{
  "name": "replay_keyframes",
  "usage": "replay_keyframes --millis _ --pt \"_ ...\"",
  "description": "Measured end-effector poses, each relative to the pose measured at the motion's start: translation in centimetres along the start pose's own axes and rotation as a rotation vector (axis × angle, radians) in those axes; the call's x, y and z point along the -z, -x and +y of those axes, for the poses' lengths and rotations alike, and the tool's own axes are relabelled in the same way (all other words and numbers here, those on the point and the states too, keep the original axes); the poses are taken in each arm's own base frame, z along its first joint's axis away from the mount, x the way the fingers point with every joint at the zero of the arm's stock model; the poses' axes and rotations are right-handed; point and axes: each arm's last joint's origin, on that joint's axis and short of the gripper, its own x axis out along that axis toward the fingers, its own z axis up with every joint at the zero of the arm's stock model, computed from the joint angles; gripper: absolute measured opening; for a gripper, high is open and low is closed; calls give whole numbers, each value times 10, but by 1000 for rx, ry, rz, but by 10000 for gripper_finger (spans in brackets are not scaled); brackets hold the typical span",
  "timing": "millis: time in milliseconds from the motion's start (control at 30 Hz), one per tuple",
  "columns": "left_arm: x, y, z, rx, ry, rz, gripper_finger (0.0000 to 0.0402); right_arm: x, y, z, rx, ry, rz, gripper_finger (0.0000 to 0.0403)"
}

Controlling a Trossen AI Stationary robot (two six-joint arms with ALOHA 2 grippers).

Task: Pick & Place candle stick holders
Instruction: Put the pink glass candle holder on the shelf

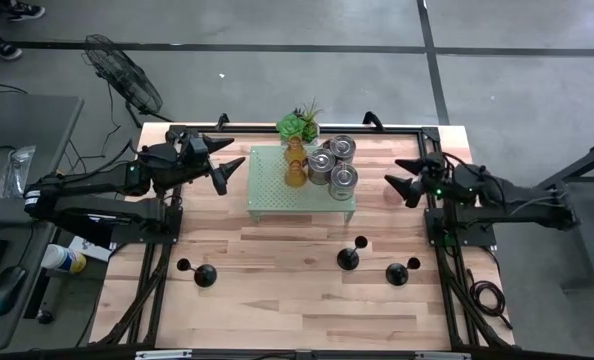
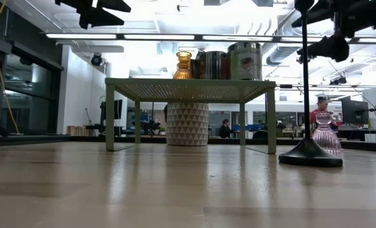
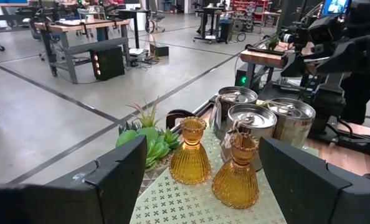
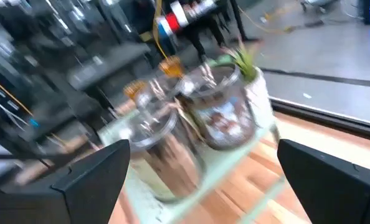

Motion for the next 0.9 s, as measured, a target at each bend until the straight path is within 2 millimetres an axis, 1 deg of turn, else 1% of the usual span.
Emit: replay_keyframes --millis 167,267,367,533,600,667,767,900 --pt "0 0 0 -1 16 -1 303 -15 2 3 130 73 126 400" --pt "0 0 0 -2 23 -2 303 -24 3 4 224 77 230 400" --pt "0 0 0 -3 23 -2 303 -33 3 4 342 35 336 400" --pt "0 0 0 -3 23 -2 303 -40 4 1 530 -120 539 400" --pt "0 0 0 -3 23 -2 303 -39 1 0 538 -155 601 400" --pt "0 0 0 -3 23 -1 303 -39 -3 0 519 -146 629 400" --pt "0 0 0 -3 23 -1 303 -37 -6 1 479 -177 683 400" --pt "0 0 0 -3 23 -1 303 -36 -8 2 470 -208 702 400"
